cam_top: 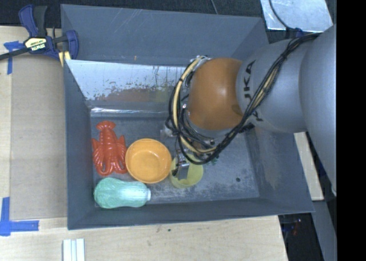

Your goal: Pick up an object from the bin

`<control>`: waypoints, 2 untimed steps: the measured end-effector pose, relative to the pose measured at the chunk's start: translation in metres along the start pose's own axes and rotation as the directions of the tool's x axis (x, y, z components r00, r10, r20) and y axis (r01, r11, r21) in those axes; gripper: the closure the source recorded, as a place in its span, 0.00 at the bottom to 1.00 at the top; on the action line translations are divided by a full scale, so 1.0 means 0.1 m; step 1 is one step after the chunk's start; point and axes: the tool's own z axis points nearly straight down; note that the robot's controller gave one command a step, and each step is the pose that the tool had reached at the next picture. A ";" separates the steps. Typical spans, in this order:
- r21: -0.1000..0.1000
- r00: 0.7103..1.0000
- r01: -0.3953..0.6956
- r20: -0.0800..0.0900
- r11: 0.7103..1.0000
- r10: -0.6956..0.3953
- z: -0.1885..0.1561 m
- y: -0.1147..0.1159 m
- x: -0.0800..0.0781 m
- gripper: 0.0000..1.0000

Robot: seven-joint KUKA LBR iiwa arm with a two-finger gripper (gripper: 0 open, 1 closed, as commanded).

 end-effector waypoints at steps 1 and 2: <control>-0.001 0.999 -0.047 -0.001 0.999 0.047 0.29 0.02 0.14 0.00; 0.000 0.993 0.120 0.002 0.993 -0.120 -0.39 -0.27 0.34 1.00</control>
Offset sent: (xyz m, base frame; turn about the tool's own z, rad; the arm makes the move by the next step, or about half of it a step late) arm -0.0321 -0.0300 0.0381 -0.1218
